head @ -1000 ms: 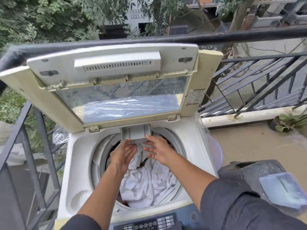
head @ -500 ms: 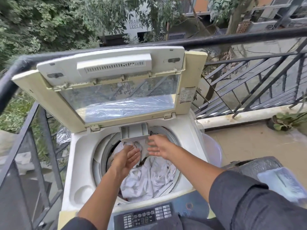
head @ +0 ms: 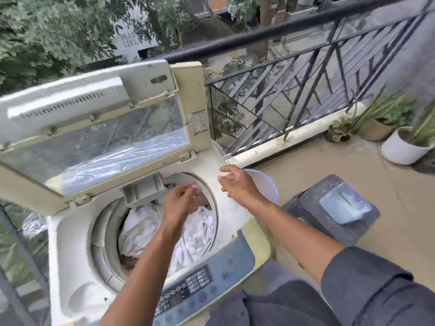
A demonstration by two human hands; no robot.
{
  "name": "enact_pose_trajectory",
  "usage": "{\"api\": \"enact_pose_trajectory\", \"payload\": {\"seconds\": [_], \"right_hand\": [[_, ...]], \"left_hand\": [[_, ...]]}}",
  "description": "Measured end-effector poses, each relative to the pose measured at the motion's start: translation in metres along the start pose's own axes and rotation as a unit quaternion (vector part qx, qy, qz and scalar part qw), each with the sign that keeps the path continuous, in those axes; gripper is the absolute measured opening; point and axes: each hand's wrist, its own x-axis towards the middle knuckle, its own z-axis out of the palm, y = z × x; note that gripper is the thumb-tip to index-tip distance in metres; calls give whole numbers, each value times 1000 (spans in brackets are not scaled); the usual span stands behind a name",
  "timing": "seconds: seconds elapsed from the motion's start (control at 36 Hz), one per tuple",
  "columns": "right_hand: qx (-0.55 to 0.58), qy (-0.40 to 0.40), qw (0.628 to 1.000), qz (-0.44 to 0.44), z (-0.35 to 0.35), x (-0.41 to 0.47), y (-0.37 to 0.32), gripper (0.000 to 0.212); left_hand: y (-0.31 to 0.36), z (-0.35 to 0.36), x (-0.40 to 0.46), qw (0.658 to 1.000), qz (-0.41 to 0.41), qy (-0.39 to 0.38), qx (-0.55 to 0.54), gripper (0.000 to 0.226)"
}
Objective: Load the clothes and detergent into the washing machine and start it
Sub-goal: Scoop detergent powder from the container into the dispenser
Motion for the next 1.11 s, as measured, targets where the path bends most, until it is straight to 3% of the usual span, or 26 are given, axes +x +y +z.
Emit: {"api": "enact_pose_trajectory", "payload": {"seconds": [0.22, 0.31, 0.39, 0.47, 0.58, 0.75, 0.97, 1.11], "right_hand": [[-146, 81, 984, -66, -92, -22, 33, 42], [-177, 107, 976, -71, -119, -26, 54, 44], [-192, 123, 972, -63, -153, -31, 77, 49], [-209, 132, 969, -17, -195, -28, 109, 51], [-234, 129, 962, 61, -245, -23, 156, 60], [-237, 129, 952, 147, -306, -14, 217, 68], [-257, 113, 930, 237, -360, 3, 295, 84], [-269, 145, 914, 268, -374, 16, 340, 102]], "left_hand": [[22, 98, -5, 994, 51, -72, 62, 16], [27, 131, -9, 988, 57, -97, 106, 33], [32, 170, -7, 981, 57, -121, 142, 34], [34, 221, 2, 971, 61, -153, 176, 11], [19, 279, 21, 947, 48, -191, 252, 16], [-6, 357, 47, 903, -7, -263, 340, 47], [-45, 446, 67, 844, -44, -330, 421, 60], [-77, 494, 86, 830, -64, -330, 445, 73]]}}
